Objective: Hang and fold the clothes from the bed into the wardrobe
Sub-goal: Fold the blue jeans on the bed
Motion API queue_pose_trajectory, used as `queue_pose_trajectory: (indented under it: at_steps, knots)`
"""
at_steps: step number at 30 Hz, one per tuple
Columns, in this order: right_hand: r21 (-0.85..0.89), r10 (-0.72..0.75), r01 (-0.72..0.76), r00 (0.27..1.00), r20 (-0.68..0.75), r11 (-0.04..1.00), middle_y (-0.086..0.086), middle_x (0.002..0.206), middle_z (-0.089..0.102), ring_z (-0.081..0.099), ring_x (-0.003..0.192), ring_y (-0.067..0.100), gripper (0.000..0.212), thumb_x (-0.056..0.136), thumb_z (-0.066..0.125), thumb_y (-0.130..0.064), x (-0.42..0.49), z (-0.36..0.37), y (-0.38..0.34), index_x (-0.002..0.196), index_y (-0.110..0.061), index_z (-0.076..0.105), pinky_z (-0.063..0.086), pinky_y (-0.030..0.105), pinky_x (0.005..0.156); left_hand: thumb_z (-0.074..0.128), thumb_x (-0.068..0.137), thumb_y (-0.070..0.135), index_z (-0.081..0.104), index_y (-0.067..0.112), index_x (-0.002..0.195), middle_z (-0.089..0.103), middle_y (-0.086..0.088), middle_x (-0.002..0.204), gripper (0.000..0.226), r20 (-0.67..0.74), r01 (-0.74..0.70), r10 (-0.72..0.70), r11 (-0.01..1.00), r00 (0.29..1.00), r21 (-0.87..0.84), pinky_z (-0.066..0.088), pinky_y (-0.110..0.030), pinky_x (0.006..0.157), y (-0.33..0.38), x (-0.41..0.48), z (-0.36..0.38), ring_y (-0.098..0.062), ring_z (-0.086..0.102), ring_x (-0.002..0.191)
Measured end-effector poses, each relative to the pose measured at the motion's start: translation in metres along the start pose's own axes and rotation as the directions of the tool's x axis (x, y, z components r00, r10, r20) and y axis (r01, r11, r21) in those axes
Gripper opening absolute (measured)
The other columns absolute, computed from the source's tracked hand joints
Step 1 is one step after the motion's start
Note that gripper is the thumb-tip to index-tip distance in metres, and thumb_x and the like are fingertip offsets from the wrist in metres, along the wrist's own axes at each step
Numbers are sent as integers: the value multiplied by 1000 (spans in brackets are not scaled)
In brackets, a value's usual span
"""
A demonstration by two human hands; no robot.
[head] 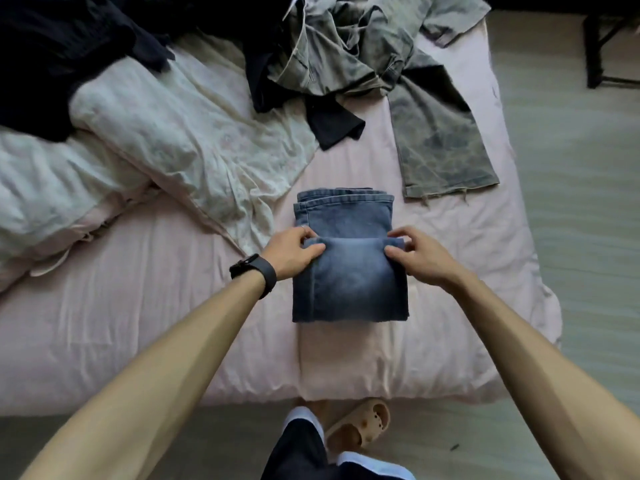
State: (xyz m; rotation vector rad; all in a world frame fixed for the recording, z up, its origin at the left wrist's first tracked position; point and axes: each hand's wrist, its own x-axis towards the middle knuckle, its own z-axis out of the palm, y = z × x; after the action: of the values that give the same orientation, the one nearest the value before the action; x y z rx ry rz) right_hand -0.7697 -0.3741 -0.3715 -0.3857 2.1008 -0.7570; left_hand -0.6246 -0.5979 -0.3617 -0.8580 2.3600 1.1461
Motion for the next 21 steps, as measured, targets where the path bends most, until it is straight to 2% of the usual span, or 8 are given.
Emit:
queue_pose_trajectory:
  at_steps: [1, 3, 5, 7, 12, 17, 19, 21]
  knots:
    - [54, 2, 5, 992, -126, 999, 4, 96, 68, 63, 88, 23, 24, 96, 62, -29, 15, 2, -3, 119, -23, 60, 49, 34, 81, 62, 95, 36, 66, 18, 111, 64, 1, 106, 24, -83, 14, -19, 998, 996, -62, 38, -23, 80, 1, 17, -3, -15, 56, 98]
    - [42, -23, 39, 944, -328, 998, 8, 110, 69, 63, 101, 28, 29, 100, 54, -31, 48, 12, -10, 127, -20, 55, 43, 32, 85, 56, 99, 35, 61, 17, 114, 63, 0, 111, 25, -210, -5, -10, 997, 978, -71, 38, -25, 83, 5, 56, -4, -17, 55, 101]
    - [6, -31, 38, 890, -456, 999, 10, 123, 65, 60, 109, 33, 31, 104, 44, -33, 78, 25, -16, 130, -19, 49, 41, 37, 87, 46, 103, 35, 56, 17, 117, 61, -6, 118, 25, -285, -27, 31, 999, 958, 17, 43, -34, 86, 9, 91, 1, -27, 57, 106]
    - [-26, -10, -5, 846, -533, 1000, 8, 132, 60, 58, 112, 35, 33, 106, 35, -37, 106, 35, -19, 133, -21, 45, 41, 41, 88, 37, 105, 37, 51, 18, 120, 54, -9, 120, 27, -336, -19, 61, 992, 940, 126, 44, -41, 82, 6, 118, 9, -36, 57, 102]
    - [-121, 6, -94, 815, -579, 988, 1, 132, 57, 59, 99, 38, 26, 106, 28, -42, 160, 54, -7, 126, -32, 40, 35, 39, 76, 30, 107, 39, 48, 15, 126, 48, -10, 111, 35, -373, 13, 109, 951, 921, 310, 38, -40, 61, -24, 166, 30, -38, 59, 84]
    - [-193, 43, -196, 798, -601, 961, 6, 129, 53, 60, 92, 42, 30, 106, 31, -42, 180, 65, 3, 126, -26, 45, 35, 41, 71, 29, 107, 39, 45, 18, 129, 45, -9, 113, 34, -306, 26, 72, 952, 949, 304, 36, -40, 59, -36, 191, 43, -39, 60, 79]
    - [-181, 89, -249, 786, -611, 952, 8, 129, 50, 59, 96, 42, 31, 105, 35, -40, 178, 65, 1, 127, -23, 48, 36, 41, 71, 33, 106, 37, 47, 21, 131, 46, -8, 119, 33, -330, 57, 46, 953, 943, 296, 41, -42, 64, -33, 185, 45, -37, 59, 94]
    - [-229, 48, -253, 764, -644, 940, 10, 137, 46, 54, 111, 39, 36, 102, 44, -35, 169, 65, 1, 134, -21, 49, 41, 46, 77, 40, 103, 36, 44, 25, 144, 44, -8, 142, 43, -398, 78, 70, 936, 915, 343, 41, -48, 92, -29, 171, 54, -32, 48, 124]
